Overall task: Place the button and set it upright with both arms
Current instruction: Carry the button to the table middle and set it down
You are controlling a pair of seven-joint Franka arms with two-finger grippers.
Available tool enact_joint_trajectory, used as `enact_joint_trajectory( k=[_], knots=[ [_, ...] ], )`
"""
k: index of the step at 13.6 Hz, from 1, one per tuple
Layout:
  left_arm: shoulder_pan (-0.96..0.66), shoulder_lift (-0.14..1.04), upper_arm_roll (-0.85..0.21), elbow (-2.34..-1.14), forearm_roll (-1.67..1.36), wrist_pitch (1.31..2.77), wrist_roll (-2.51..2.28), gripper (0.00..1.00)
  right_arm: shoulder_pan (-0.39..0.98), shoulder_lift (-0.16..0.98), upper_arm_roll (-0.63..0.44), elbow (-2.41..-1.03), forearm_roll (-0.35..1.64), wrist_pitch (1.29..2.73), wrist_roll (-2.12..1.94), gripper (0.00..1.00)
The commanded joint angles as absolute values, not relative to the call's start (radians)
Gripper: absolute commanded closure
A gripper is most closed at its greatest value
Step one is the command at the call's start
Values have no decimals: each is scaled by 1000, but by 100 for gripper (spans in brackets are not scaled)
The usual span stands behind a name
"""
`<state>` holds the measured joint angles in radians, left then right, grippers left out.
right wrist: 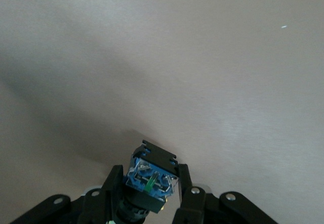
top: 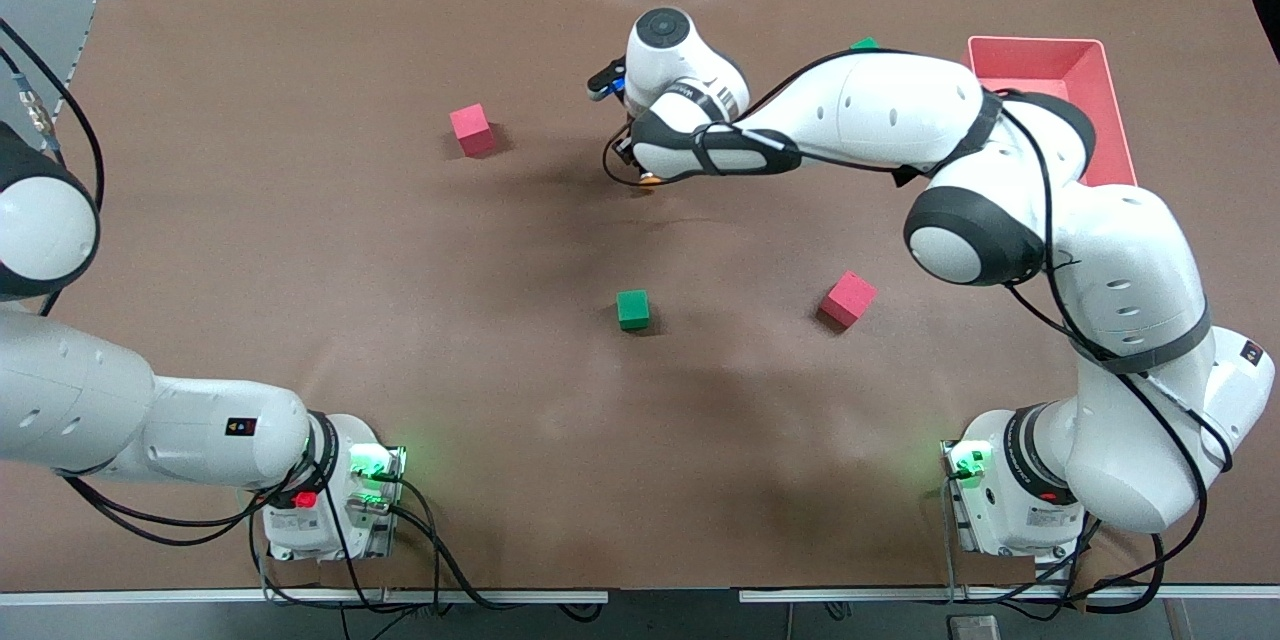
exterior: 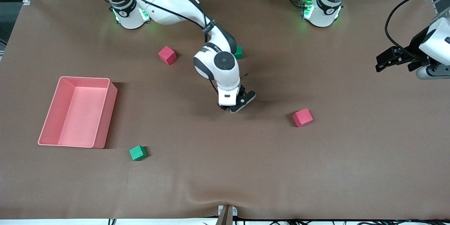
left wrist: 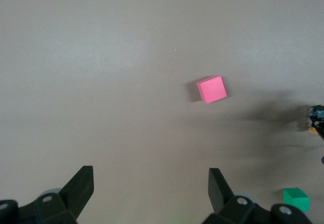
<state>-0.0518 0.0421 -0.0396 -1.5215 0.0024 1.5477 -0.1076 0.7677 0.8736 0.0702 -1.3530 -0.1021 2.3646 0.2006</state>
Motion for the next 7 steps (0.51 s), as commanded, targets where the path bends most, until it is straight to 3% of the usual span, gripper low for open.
enact_joint_trajectory(
  k=[1,2,5,7],
  knots=[
    [-52,49,-44,-1509,-5,1540,-106,0,779,913,58,-1298,-124,2356,247,16],
    [-54,51,-44,-1509,-6,1540,-106,0,778,910,58,-1298,-124,2355,247,0],
    [-61,61,-46,-1505,-6,1542,-113,0,762,871,55,-1307,-120,2339,247,0],
    [-69,77,-49,-1505,-6,1543,-120,0,738,819,55,-1305,-109,2246,248,0]
  ],
)
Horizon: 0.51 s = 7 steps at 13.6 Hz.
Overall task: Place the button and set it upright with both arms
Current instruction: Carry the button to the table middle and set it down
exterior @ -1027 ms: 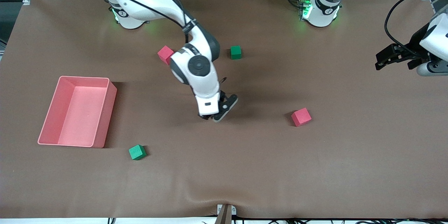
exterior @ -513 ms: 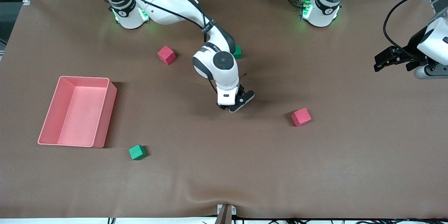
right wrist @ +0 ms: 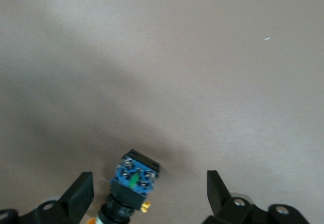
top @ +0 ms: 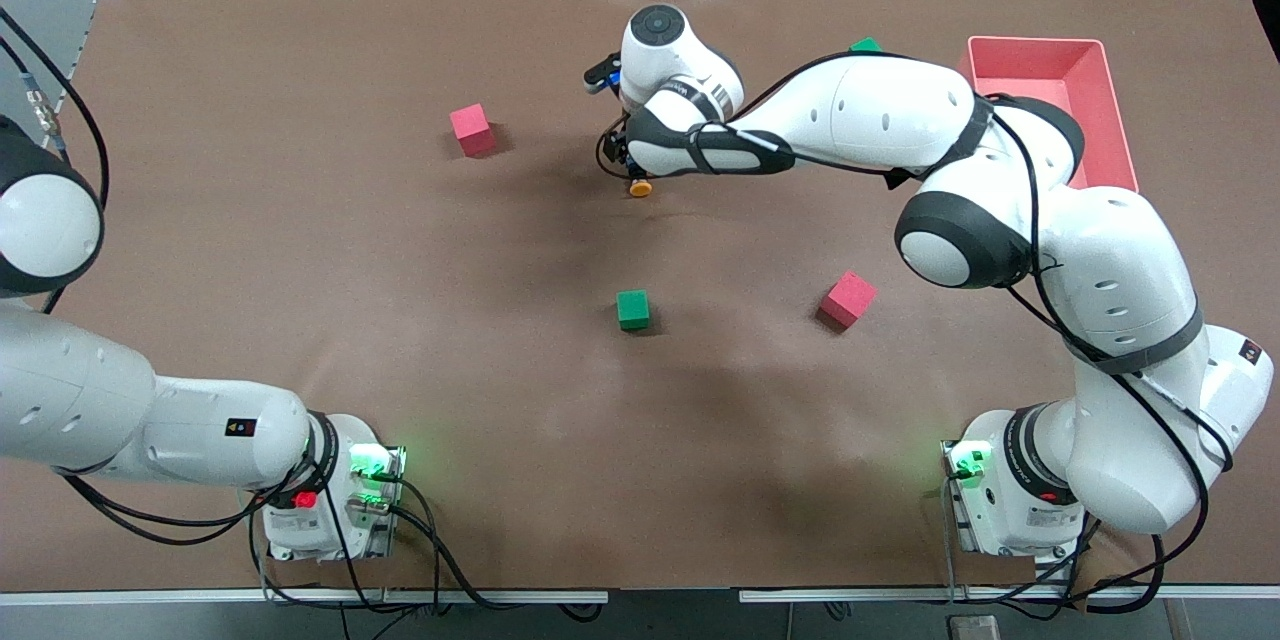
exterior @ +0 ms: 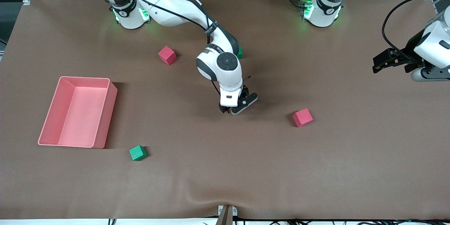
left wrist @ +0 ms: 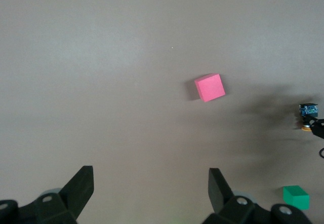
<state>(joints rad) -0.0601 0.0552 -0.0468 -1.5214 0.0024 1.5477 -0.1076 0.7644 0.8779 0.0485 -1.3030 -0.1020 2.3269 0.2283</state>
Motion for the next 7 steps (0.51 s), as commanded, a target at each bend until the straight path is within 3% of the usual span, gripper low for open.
enact_joint_trajectory(
  k=[1,7],
  knots=[
    [-78,93,-54,-1503,-8,1546,-123,0,718,784,55,-1307,-107,2203,249,0],
    [-179,158,-92,-1516,3,1686,-314,0,517,606,58,-1321,-104,1864,239,0]
  ],
)
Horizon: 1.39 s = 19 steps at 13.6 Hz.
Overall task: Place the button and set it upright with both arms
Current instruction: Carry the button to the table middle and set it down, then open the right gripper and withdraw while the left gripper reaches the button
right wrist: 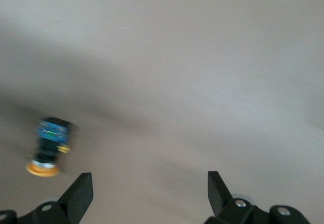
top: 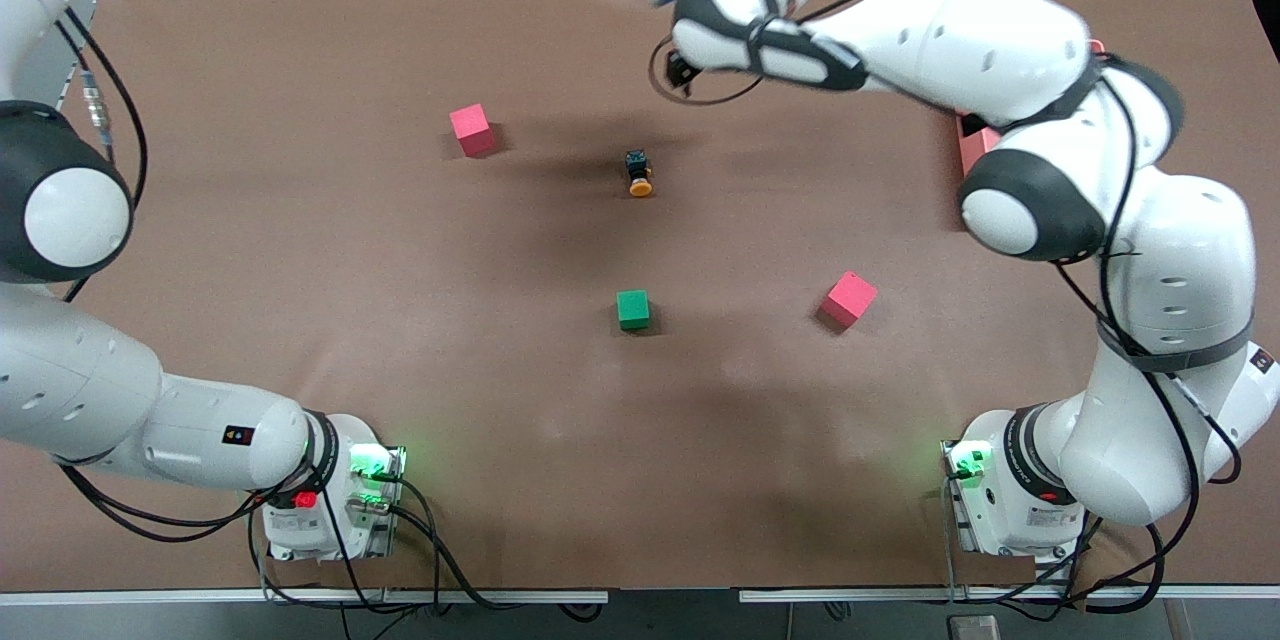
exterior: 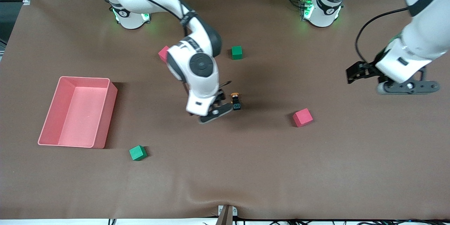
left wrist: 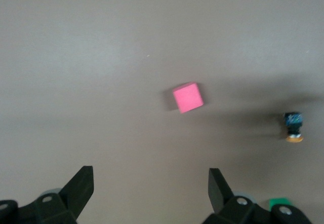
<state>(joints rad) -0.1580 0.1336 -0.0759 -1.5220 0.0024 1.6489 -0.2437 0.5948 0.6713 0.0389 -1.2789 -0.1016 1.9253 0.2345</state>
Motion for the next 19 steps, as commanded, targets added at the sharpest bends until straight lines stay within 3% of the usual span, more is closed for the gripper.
enact_joint_trajectory(
  k=[1,3,7,13,19],
  knots=[
    [-207,178,-97,-1517,3,1709,-363,0,474,579,61,-1321,-104,1795,236,0],
    [-274,218,-97,-1517,8,1762,-477,0,402,514,58,-1363,-106,1691,233,0],
    [-423,294,-100,-1513,100,1853,-705,0,223,430,58,-1443,-106,1686,233,0],
    [-610,446,-95,-1505,191,2060,-950,0,13,459,57,-1482,-117,1707,210,0],
    [-712,557,-97,-1506,331,2177,-1150,0,-57,505,55,-1549,-120,1746,209,0]
  ],
)
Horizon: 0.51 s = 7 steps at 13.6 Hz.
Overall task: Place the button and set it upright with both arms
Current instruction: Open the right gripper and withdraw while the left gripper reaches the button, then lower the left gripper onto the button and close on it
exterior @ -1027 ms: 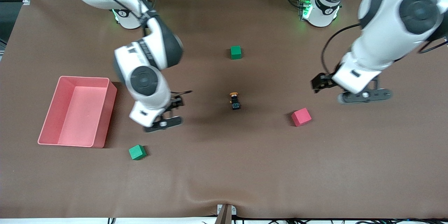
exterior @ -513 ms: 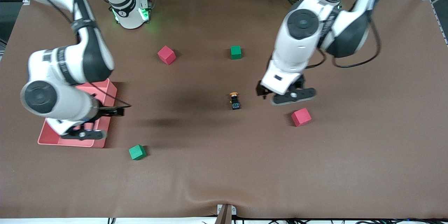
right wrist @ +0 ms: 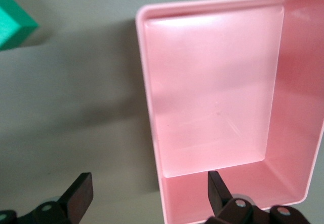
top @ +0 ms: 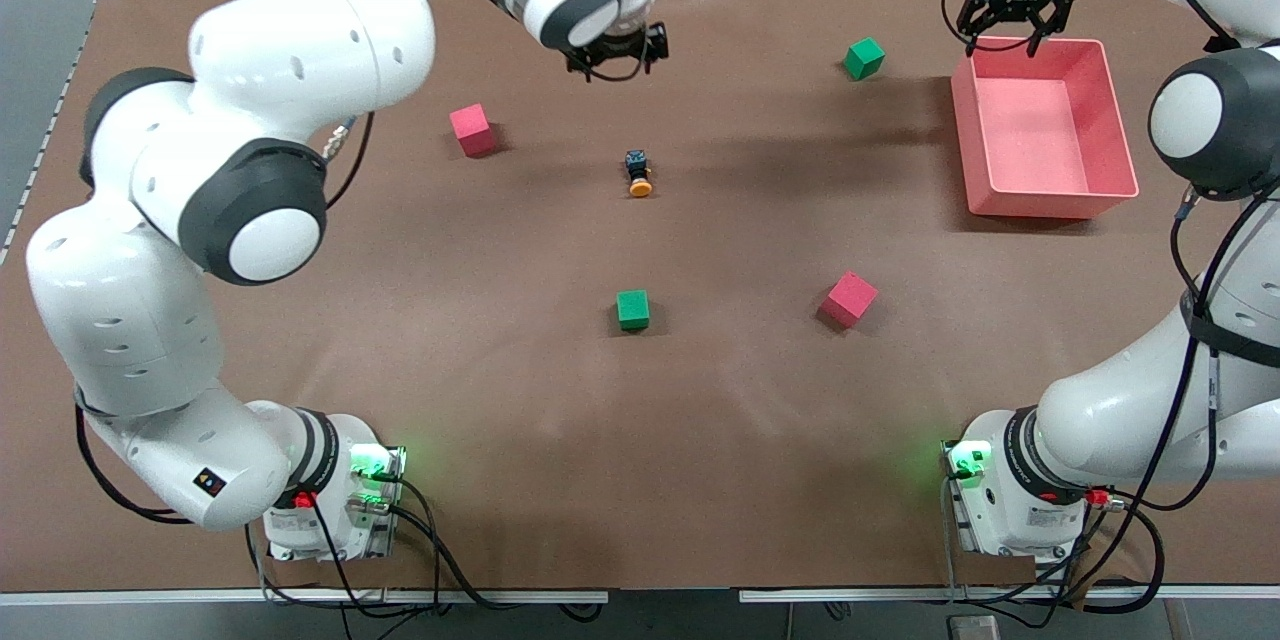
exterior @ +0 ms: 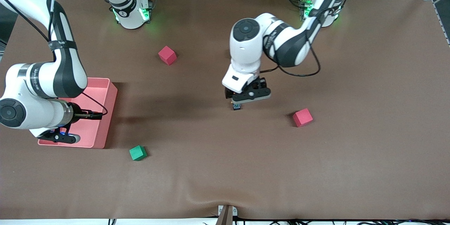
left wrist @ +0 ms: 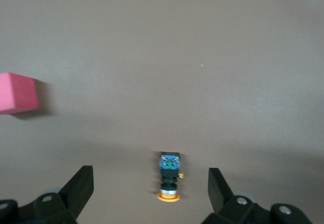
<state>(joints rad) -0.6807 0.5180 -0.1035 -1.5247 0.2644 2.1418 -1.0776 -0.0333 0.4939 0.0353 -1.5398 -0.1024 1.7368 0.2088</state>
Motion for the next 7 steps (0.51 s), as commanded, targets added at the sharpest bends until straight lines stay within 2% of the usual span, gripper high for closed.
enact_joint_trajectory(
  k=[1,7],
  knots=[
    [-715,572,-100,-1506,377,2190,-1201,0,-58,515,55,-1549,-121,1749,210,0],
    [-765,667,-100,-1511,535,2241,-1451,0,-94,578,54,-1549,-123,1758,210,0]
  ],
)
